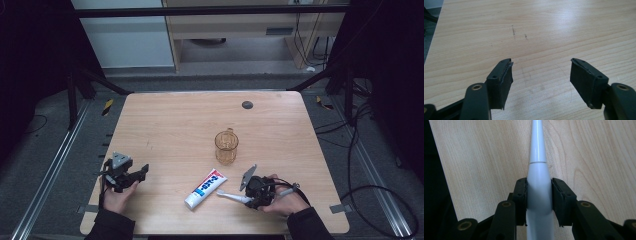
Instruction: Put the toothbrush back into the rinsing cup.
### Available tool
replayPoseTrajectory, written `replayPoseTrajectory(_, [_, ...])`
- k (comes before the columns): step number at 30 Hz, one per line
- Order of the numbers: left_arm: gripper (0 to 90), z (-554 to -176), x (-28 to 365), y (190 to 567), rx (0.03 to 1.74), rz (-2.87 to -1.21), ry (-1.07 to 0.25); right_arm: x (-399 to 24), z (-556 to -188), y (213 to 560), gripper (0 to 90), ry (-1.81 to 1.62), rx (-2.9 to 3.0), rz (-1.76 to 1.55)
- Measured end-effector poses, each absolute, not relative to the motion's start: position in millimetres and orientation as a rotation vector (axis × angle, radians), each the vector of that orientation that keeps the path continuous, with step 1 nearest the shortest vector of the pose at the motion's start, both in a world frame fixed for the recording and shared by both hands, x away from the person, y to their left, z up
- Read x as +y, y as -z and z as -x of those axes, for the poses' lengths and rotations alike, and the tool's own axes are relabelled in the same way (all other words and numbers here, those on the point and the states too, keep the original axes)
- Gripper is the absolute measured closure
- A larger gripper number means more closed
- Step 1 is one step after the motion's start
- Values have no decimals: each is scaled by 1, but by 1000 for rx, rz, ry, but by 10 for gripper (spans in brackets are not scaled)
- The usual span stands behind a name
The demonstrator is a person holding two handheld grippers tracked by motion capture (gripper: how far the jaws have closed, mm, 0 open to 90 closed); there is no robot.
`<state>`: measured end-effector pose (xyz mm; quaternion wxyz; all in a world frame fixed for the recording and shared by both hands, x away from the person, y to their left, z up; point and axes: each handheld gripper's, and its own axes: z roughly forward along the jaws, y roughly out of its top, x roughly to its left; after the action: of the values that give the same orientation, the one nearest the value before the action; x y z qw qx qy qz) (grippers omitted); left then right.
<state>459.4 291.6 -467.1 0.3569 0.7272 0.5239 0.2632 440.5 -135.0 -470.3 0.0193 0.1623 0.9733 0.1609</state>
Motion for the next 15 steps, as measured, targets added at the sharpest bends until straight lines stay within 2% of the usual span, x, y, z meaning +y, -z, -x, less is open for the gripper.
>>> replayPoseTrajectory(15, [338, -459, 292, 467, 1352, -1875, -680, -138, -441, 465, 672, -503, 2998, -560])
